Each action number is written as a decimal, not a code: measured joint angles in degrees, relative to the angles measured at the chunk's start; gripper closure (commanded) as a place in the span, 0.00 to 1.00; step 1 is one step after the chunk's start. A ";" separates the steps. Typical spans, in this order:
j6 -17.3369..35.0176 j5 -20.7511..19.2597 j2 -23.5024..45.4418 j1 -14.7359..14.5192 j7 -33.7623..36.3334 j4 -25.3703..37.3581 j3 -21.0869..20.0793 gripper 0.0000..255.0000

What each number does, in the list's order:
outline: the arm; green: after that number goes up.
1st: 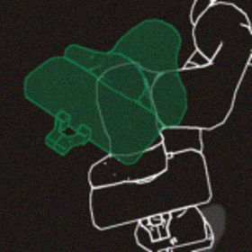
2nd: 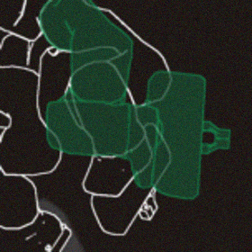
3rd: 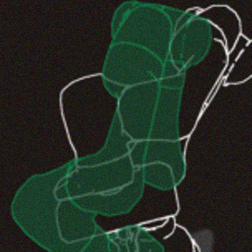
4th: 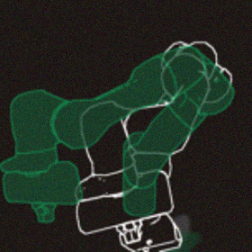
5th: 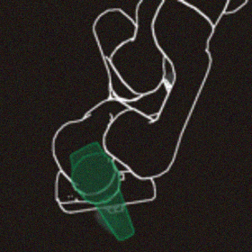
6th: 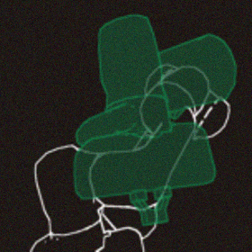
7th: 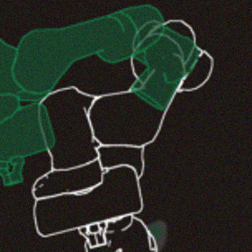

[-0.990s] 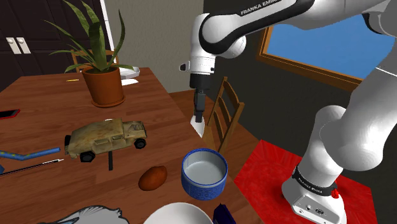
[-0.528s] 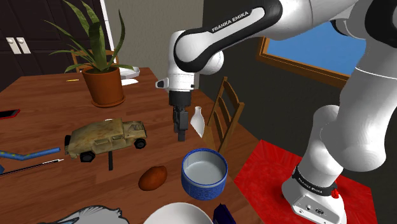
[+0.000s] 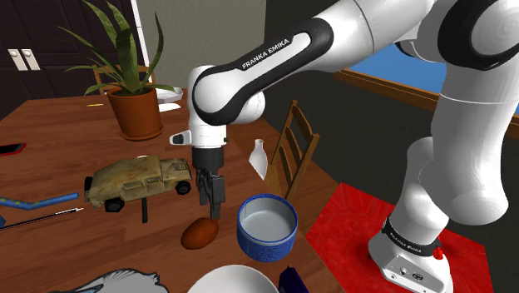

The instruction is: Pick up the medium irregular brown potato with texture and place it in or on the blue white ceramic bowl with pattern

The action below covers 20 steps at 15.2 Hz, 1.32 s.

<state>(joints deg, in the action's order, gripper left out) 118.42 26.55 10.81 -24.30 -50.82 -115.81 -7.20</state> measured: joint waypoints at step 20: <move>5.41 1.41 3.50 -1.71 -1.44 -1.48 -1.59 1.00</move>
<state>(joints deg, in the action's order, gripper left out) 123.83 27.96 14.31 -26.01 -52.26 -117.30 -8.78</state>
